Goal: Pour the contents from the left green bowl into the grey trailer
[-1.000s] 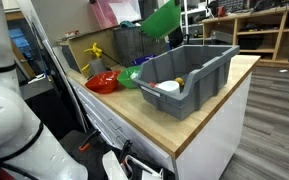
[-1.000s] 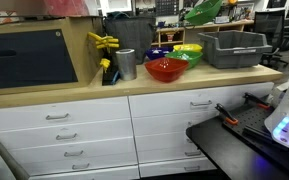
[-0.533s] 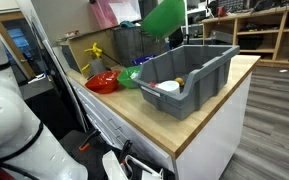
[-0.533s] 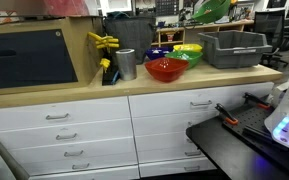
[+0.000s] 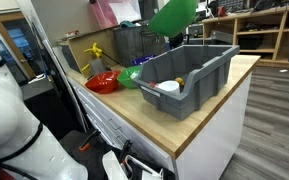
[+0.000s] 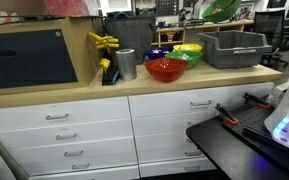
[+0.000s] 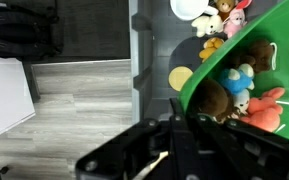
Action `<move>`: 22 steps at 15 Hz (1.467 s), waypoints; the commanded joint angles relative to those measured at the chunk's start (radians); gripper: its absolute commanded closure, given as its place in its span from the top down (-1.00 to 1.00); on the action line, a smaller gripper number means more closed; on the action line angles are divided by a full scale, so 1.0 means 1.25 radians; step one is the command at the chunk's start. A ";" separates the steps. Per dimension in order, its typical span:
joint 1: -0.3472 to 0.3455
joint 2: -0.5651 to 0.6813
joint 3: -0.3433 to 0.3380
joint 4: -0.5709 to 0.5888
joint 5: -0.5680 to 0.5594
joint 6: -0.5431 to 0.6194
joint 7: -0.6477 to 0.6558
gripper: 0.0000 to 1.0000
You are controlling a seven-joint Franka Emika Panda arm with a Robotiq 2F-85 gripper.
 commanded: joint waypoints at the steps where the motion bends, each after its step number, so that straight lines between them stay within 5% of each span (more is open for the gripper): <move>1: 0.003 -0.077 -0.028 -0.117 -0.021 0.055 0.005 -0.97; 10: -0.003 -0.139 -0.079 -0.192 -0.091 0.097 -0.008 -0.97; 22: 0.009 -0.107 -0.081 -0.043 -0.220 0.104 -0.138 -0.97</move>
